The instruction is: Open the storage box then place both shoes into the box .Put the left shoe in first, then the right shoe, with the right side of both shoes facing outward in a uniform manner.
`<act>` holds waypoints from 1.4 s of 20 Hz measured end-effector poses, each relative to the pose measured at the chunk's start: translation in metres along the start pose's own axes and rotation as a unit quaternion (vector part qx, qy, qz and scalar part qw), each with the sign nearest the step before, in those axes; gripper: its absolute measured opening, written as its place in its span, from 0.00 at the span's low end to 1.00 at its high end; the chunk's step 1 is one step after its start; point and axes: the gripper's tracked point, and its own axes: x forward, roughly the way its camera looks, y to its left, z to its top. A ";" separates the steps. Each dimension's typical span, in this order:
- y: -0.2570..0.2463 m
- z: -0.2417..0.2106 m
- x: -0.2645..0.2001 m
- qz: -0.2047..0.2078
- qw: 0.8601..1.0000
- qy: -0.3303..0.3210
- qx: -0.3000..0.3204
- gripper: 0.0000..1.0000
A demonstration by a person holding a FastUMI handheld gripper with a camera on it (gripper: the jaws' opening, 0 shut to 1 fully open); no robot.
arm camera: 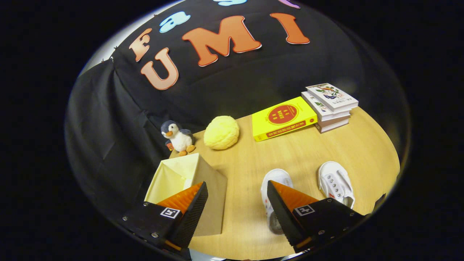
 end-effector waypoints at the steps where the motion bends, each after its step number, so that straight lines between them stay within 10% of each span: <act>1: -0.014 -0.003 -0.001 -0.010 1.000 0.002 -0.003 0.98; 19: -0.107 -0.092 0.031 -0.065 0.980 0.078 -0.172 0.96; 28: -0.103 -0.099 0.087 -0.057 0.979 0.079 -0.178 0.60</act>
